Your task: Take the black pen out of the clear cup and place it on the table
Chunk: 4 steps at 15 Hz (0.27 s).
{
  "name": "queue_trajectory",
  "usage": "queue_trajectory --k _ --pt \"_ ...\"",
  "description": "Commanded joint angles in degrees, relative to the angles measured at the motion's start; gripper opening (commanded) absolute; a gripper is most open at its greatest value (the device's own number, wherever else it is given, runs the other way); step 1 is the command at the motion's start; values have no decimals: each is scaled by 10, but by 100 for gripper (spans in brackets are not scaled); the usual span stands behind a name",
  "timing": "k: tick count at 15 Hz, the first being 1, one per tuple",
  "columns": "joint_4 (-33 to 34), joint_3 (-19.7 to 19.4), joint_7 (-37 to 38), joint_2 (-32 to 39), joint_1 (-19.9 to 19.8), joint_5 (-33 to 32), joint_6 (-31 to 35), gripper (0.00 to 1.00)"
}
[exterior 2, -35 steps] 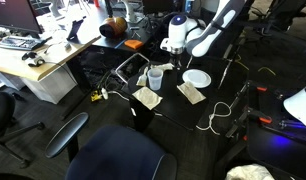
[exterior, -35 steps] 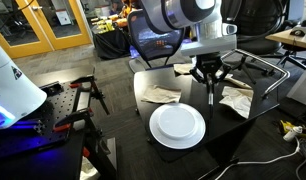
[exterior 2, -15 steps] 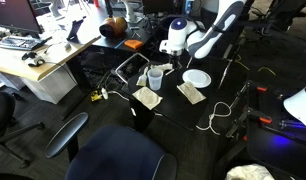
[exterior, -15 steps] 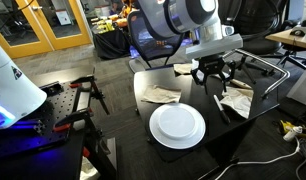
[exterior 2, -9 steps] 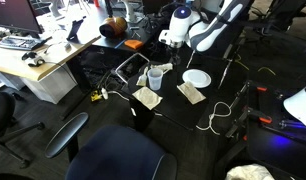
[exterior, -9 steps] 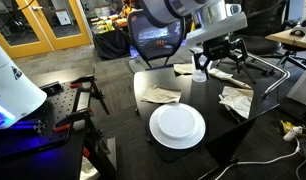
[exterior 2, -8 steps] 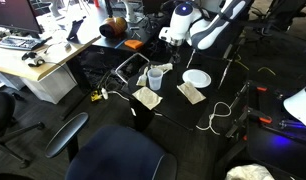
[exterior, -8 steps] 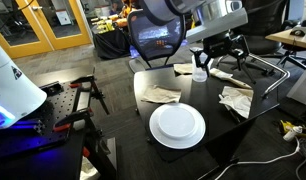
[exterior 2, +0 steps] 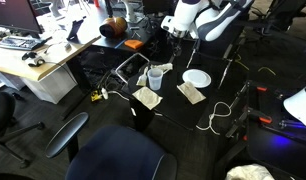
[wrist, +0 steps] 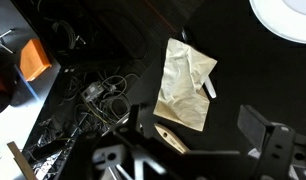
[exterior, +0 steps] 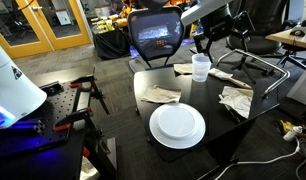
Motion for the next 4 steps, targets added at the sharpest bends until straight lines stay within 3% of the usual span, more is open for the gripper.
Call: queue_trajectory --k 1,4 --pt "1 7 0 1 -7 -3 -3 100" --pt "2 7 0 4 -7 -3 -3 100"
